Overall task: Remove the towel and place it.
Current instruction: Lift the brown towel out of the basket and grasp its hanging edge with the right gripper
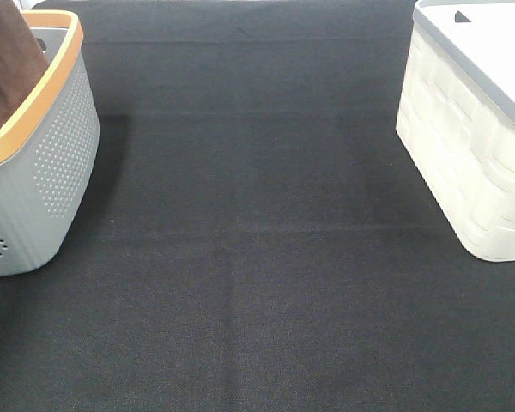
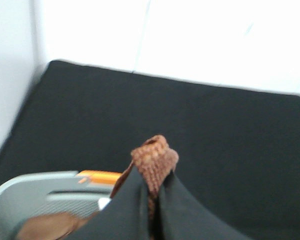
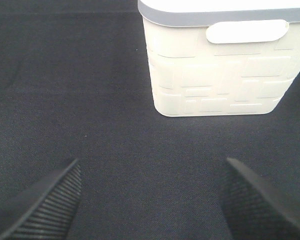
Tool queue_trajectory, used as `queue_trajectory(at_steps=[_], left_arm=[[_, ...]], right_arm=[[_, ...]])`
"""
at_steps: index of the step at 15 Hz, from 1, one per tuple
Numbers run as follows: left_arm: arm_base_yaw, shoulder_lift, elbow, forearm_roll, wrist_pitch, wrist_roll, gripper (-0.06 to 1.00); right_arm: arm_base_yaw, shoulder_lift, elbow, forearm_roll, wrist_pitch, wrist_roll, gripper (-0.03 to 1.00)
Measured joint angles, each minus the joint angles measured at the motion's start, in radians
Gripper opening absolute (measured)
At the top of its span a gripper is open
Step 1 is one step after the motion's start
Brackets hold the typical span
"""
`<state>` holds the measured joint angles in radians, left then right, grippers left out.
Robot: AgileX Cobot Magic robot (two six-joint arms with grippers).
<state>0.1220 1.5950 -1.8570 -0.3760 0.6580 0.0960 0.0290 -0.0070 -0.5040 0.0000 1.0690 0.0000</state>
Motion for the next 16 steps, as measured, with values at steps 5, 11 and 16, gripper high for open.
queue_trajectory(at_steps=[5, 11, 16], left_arm=[[-0.040, -0.008, -0.001, -0.516, -0.078, 0.252, 0.00], [-0.316, -0.008, -0.001, -0.602, -0.235, 0.406, 0.00], [-0.449, 0.027, -0.001, -0.597, -0.268, 0.413, 0.00]], right_arm=[[0.000, 0.000, 0.000, 0.037, -0.001, 0.000, 0.72], [0.000, 0.203, -0.021, 0.244, -0.202, -0.132, 0.72], [0.085, 0.583, -0.108, 0.658, -0.337, -0.563, 0.72]])
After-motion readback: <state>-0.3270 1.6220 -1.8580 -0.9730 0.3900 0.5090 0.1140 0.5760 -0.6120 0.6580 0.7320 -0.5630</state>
